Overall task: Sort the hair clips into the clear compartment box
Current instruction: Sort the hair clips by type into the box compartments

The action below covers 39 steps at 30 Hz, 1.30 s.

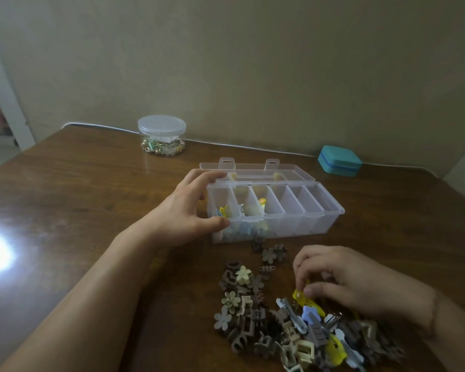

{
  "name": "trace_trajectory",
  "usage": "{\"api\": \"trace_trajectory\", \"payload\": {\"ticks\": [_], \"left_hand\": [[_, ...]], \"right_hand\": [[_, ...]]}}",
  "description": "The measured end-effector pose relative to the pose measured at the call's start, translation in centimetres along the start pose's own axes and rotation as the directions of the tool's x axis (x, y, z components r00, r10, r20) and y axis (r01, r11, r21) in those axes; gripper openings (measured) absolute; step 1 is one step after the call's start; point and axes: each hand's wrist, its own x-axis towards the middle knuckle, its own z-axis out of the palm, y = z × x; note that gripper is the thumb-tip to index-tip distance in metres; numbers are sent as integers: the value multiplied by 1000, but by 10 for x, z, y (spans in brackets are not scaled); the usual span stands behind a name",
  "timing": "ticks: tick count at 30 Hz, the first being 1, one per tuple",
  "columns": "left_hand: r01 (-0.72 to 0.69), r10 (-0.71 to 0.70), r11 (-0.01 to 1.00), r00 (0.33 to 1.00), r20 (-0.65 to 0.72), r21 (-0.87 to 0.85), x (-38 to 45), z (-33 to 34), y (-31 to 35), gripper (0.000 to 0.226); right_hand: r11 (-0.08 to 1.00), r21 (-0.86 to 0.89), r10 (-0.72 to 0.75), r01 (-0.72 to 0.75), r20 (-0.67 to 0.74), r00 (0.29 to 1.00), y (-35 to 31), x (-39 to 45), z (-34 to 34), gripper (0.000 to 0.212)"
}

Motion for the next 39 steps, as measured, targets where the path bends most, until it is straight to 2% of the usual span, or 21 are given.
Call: {"api": "trace_trajectory", "payload": {"ticks": [2, 6, 10, 15, 18, 21, 25, 27, 29, 32, 35, 37, 39], "left_hand": [[3, -3, 1000, 1000, 1, 2, 0, 0, 0, 85], [0, 0, 1000, 1000, 1, 2, 0, 0, 1, 88], [2, -2, 1000, 1000, -4, -4, 0, 0, 1, 89], [7, -7, 1000, 1000, 1, -7, 0, 0, 1, 89], [13, -13, 1000, 1000, 2, -7, 0, -1, 2, 89], [11, -11, 1000, 1000, -3, -9, -1, 0, 2, 89], [2, -2, 1000, 1000, -8, -7, -1, -1, 2, 90], [-1, 1, 1000, 1000, -6, 1, -1, -1, 1, 89], [-7, 7, 1000, 1000, -10, 10, -1, -1, 0, 89], [-11, 11, 1000, 1000, -13, 9, -1, -2, 1, 89], [-2, 2, 1000, 1000, -9, 13, -1, -2, 2, 85], [-4, 4, 1000, 1000, -12, 19, -1, -2, 2, 84], [-1, 2, 1000, 1000, -7, 26, -1, -2, 2, 84]], "right_hand": [[999, 28, -18, 19, -12, 1000, 0, 0, 1, 13], [995, 90, -40, 45, -55, 998, 1, -3, 1, 8], [1000, 6, -7, 7, -7, 1000, 1, -7, 1, 20], [999, 50, -14, 16, -38, 999, 2, -6, 4, 6], [983, 185, 1, 8, -49, 999, 5, -4, -1, 14], [925, 379, 88, -44, -99, 991, 0, 2, -14, 16], [820, 571, 182, 28, -307, 934, -14, 42, -40, 17], [722, 686, 223, 91, -356, 908, -26, 67, -50, 12], [697, 708, 254, 108, -386, 887, -39, 90, -55, 9], [768, 636, 257, 73, -410, 875, -54, 118, -52, 12], [948, 319, 192, -15, -530, 826, -52, 124, -40, 7], [988, 149, 59, 40, -604, 795, -50, 111, -34, 6], [988, 52, -84, 142, -591, 802, -48, 89, -31, 9]]}}
